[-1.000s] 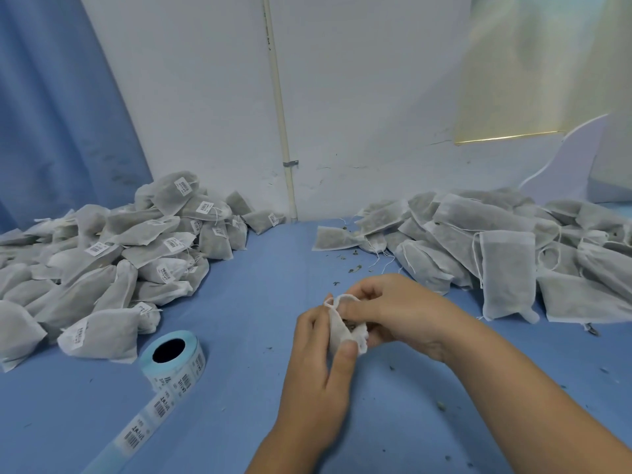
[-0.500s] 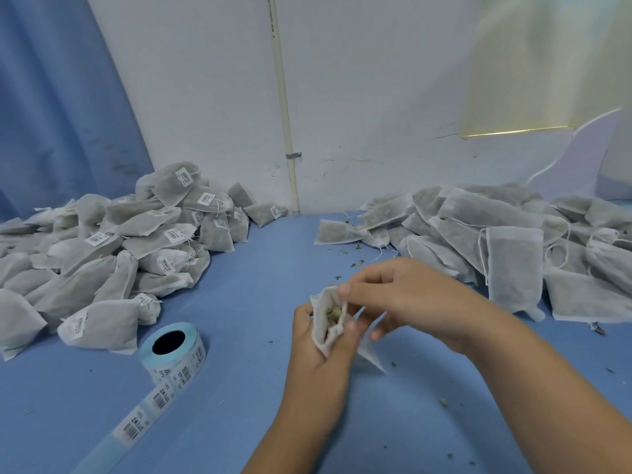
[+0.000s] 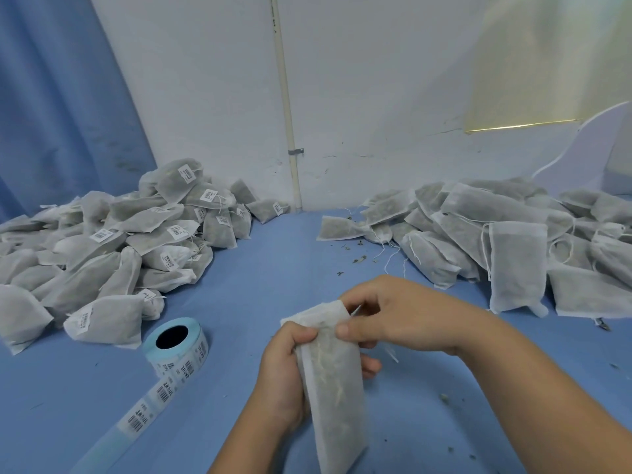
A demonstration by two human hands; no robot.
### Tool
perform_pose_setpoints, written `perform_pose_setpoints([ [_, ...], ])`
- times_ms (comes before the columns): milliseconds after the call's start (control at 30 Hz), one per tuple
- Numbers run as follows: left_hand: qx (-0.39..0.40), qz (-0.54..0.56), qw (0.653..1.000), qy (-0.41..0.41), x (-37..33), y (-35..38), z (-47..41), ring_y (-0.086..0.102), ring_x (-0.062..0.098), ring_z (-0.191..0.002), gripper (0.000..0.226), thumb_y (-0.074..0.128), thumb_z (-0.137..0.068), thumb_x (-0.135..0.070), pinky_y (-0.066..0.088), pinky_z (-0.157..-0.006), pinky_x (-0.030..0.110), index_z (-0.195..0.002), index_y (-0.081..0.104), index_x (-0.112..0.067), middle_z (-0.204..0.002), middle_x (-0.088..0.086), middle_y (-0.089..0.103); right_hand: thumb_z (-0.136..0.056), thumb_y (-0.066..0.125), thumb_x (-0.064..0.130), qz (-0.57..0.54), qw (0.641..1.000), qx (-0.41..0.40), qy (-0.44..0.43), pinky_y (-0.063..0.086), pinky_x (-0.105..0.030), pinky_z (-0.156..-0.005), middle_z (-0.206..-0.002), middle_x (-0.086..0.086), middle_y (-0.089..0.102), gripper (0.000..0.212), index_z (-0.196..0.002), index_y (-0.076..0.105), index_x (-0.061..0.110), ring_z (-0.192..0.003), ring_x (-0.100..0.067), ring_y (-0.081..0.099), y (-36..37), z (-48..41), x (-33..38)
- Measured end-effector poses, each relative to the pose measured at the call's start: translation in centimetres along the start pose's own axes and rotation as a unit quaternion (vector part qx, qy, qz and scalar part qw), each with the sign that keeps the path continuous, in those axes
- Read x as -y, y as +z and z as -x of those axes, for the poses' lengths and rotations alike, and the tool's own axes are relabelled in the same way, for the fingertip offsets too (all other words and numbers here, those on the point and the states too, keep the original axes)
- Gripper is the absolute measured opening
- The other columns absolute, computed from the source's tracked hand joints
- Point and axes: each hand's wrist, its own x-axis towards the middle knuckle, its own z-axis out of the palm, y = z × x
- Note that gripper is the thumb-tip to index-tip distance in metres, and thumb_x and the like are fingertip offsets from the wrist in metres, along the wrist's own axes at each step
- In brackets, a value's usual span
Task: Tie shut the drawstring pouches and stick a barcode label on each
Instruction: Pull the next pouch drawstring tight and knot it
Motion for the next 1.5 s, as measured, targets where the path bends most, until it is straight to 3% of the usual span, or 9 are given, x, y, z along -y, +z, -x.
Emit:
perform_pose_setpoints([
  [133, 0.028, 0.008, 0.999, -0.025, 0.0, -0.3, 0.0, 0.065, 0.038, -0.066, 0.055, 0.041, -0.066, -0.031, 0.052, -0.069, 0.04, -0.095, 0.074, 0.001, -0.085, 0.026, 0.068, -0.08, 0.073, 0.019, -0.035, 0.999, -0.004, -0.017, 0.047, -0.02, -0.072, -0.064, -0.005, 0.066, 0.008, -0.081, 0.072, 0.01, -0.064, -0.006, 0.06, -0.6, 0.0, -0.2],
  [300, 0.043, 0.026, 0.997, -0.053, -0.4, -0.3, 0.1, 0.063, 0.038, -0.059, 0.053, 0.049, -0.059, -0.033, 0.054, -0.062, 0.039, -0.089, 0.073, 0.003, -0.078, 0.027, 0.066, -0.073, 0.08, 0.016, -0.058, 0.998, 0.0, -0.003, 0.051, -0.024, -0.074, -0.071, 0.002, 0.069, 0.01, -0.076, 0.071, 0.015, -0.069, -0.006, 0.063, -1.1, 0.1, -0.6],
  [500, -0.006, -0.005, 0.997, -0.073, -0.4, -0.5, 0.2, 0.063, 0.037, -0.059, 0.052, 0.054, -0.055, -0.025, 0.053, -0.057, 0.034, -0.096, 0.074, -0.001, -0.079, 0.027, 0.066, -0.076, 0.078, 0.02, -0.036, 0.999, 0.002, 0.013, 0.045, -0.02, -0.054, -0.061, 0.003, 0.069, 0.014, -0.071, 0.065, 0.018, -0.056, -0.006, 0.06, -1.5, 0.5, -0.4],
  [733, -0.067, -0.113, 0.99, 0.043, -1.2, -0.2, 0.1, 0.071, 0.033, -0.081, 0.051, 0.046, -0.058, -0.004, 0.056, -0.066, 0.032, -0.098, 0.075, -0.015, -0.089, 0.015, 0.074, -0.078, 0.071, 0.031, -0.112, 0.993, -0.012, -0.032, 0.042, -0.02, -0.05, -0.06, 0.001, 0.064, 0.017, -0.065, 0.063, 0.023, -0.053, -0.011, 0.056, -2.0, 1.0, -0.2],
  [800, -0.075, -0.131, 0.987, 0.06, -1.3, 0.2, 0.3, 0.065, 0.027, -0.072, 0.048, 0.05, -0.059, -0.009, 0.054, -0.069, 0.035, -0.098, 0.075, -0.017, -0.084, 0.008, 0.069, -0.077, 0.07, 0.029, -0.166, 0.984, -0.03, -0.058, 0.041, -0.018, -0.048, -0.063, 0.0, 0.065, 0.015, -0.065, 0.063, 0.023, -0.053, -0.011, 0.055, -1.8, 0.9, 0.1],
  [900, -0.045, -0.105, 0.99, 0.077, -1.7, 0.9, 0.8, 0.054, 0.02, -0.054, 0.037, 0.058, -0.069, -0.026, 0.047, -0.054, 0.029, -0.102, 0.072, -0.017, -0.074, 0.006, 0.063, -0.076, 0.069, 0.025, -0.23, 0.969, -0.052, -0.077, 0.038, -0.018, -0.047, -0.064, -0.002, 0.063, 0.014, -0.064, 0.063, 0.021, -0.051, -0.011, 0.051, -1.6, 0.6, 0.3],
  [1033, -0.014, -0.176, 0.978, 0.11, -2.1, 1.3, 1.5, 0.051, 0.015, -0.053, 0.047, 0.057, -0.08, -0.055, 0.042, -0.053, 0.024, -0.111, 0.067, -0.022, -0.076, 0.006, 0.063, -0.075, 0.064, 0.018, -0.296, 0.948, -0.066, -0.092, 0.037, -0.019, -0.045, -0.06, -0.004, 0.059, 0.014, -0.062, 0.062, 0.018, -0.048, -0.011, 0.05, -1.6, 0.5, 0.6],
  [1267, 0.024, -0.307, 0.948, 0.08, -2.6, 2.1, 2.1, 0.052, 0.006, -0.056, 0.035, 0.058, -0.077, -0.057, 0.042, -0.059, 0.014, -0.096, 0.072, -0.031, -0.062, -0.009, 0.056, -0.071, 0.062, 0.014, -0.439, 0.876, -0.166, -0.112, 0.038, -0.018, -0.042, -0.058, -0.004, 0.051, 0.01, -0.065, 0.053, 0.012, -0.048, -0.012, 0.045, -3.3, 0.8, 0.6],
  [1500, -0.015, -0.379, 0.924, 0.042, -1.9, 2.1, 2.0, 0.05, 0.01, -0.059, 0.038, 0.052, -0.076, -0.063, 0.041, -0.064, 0.028, -0.07, 0.065, -0.027, -0.06, -0.011, 0.055, -0.075, 0.059, 0.019, -0.44, 0.884, -0.145, -0.058, 0.044, -0.023, -0.052, -0.073, -0.003, 0.064, 0.007, -0.071, 0.057, 0.014, -0.067, -0.018, 0.064, -2.3, 0.0, -0.1],
])
